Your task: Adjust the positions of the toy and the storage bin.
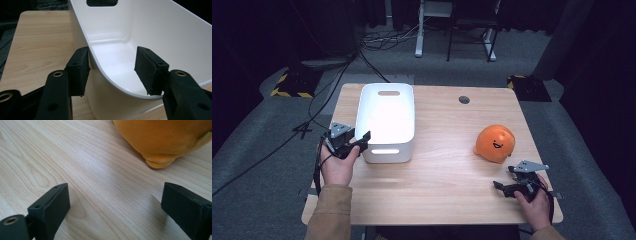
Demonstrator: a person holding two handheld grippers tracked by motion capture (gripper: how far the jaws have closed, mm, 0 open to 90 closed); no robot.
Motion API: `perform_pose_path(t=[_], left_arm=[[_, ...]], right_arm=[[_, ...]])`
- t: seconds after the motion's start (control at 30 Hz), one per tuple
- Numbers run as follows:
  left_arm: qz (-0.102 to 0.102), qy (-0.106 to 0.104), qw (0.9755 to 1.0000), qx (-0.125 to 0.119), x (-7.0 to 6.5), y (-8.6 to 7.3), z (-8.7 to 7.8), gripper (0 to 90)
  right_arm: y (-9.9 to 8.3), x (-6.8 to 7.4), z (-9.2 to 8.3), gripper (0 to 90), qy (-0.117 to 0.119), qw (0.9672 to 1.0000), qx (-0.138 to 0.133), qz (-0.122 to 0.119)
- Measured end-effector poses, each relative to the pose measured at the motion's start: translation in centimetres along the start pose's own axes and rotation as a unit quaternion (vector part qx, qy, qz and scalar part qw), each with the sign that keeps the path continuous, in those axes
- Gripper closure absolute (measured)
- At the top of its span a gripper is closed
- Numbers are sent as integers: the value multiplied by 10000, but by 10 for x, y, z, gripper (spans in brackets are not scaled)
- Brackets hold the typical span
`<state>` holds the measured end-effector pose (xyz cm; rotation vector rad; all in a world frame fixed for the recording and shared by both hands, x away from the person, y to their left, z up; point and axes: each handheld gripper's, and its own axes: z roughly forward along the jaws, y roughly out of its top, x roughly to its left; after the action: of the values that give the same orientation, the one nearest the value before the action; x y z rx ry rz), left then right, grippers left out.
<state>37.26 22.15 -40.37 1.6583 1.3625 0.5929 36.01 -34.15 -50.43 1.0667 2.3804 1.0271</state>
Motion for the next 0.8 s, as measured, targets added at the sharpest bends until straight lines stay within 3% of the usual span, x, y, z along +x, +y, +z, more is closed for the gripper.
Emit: perform_pose_path(t=[0.1, 0.13, 0.27, 0.47, 0.67, 0.8], left_arm=[[94, -28, 9999, -26, -5, -3, -2, 457], [18, -85, 10000, -44, -8, -4, -2, 455], [39, -125, 9999, -111, -16, -9, -5, 448], [237, -111, 9996, -56, -32, -13, -10, 441], [390, -273, 9989, 38, -45, -17, -14, 420], [385, -366, 9986, 14, -53, -20, -14, 399]], right_arm=[[0, 0, 0, 85, -2, 10000, 2, 0], [0, 0, 0, 85, -1, 10000, 0, -1], [0, 0, 0, 85, -1, 10000, 1, 1], [0, 0, 0, 85, -1, 10000, 0, -1], [0, 0, 0, 85, -2, 10000, 2, -2], [0, 0, 0, 85, -1, 10000, 1, 0]])
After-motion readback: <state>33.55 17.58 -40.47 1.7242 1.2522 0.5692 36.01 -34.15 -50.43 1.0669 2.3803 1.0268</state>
